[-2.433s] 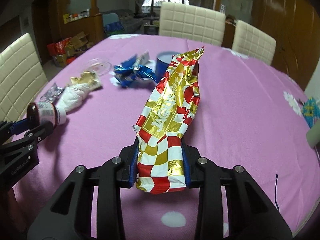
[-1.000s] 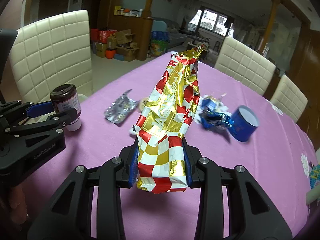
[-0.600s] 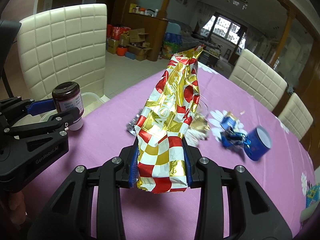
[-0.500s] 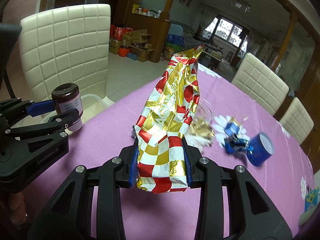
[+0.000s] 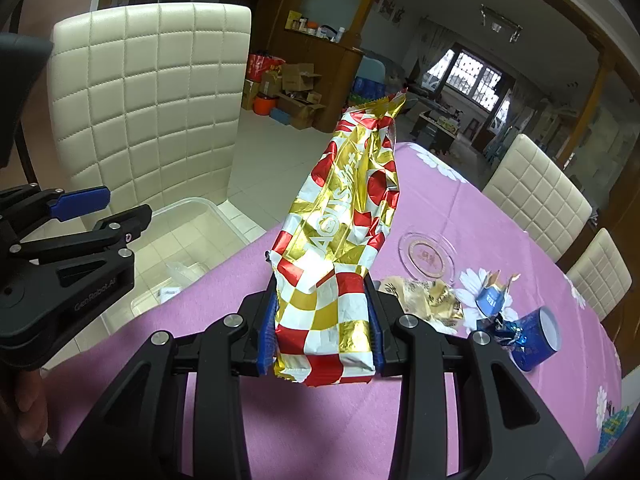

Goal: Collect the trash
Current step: 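Carry both items to the bin while the left tool drops the medicine bottle in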

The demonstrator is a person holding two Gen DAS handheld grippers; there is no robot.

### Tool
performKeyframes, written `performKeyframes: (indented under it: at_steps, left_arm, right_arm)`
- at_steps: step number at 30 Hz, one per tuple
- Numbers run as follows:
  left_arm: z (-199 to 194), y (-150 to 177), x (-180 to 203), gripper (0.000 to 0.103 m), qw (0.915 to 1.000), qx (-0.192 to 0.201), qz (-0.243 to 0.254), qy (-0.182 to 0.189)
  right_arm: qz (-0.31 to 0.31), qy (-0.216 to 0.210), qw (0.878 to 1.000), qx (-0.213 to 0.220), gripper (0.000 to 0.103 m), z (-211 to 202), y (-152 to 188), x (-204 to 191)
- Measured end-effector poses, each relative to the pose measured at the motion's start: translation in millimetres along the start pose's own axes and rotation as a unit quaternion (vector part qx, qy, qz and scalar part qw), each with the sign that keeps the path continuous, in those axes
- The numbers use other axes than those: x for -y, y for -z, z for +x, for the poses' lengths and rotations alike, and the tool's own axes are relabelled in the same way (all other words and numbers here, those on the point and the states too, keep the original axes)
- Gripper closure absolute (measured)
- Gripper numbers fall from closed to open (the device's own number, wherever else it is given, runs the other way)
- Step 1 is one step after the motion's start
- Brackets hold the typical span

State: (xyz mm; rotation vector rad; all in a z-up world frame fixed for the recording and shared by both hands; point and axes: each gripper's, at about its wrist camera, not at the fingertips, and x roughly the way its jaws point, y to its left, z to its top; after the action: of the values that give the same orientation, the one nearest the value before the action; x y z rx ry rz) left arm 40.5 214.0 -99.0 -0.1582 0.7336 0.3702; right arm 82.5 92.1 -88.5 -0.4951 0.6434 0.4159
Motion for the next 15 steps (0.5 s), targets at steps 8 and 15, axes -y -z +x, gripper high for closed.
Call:
performKeyframes:
  at_steps: [8,15]
  left_arm:
    - [12.3,0.1,-14.7,0.032,0.9998,-0.010,-0.017,-0.003]
    - [18.3,5.2,-28.5,0.032,0.9993,-0.021,-0.030,-0.014]
  right_arm:
    - [-0.004,-0.002,1.000,-0.010,0.065,11.5,-4.4,-6.6]
    - [-0.016,-0.012,1.000,-0.020,0.065,21.3,-6.4,-17.6]
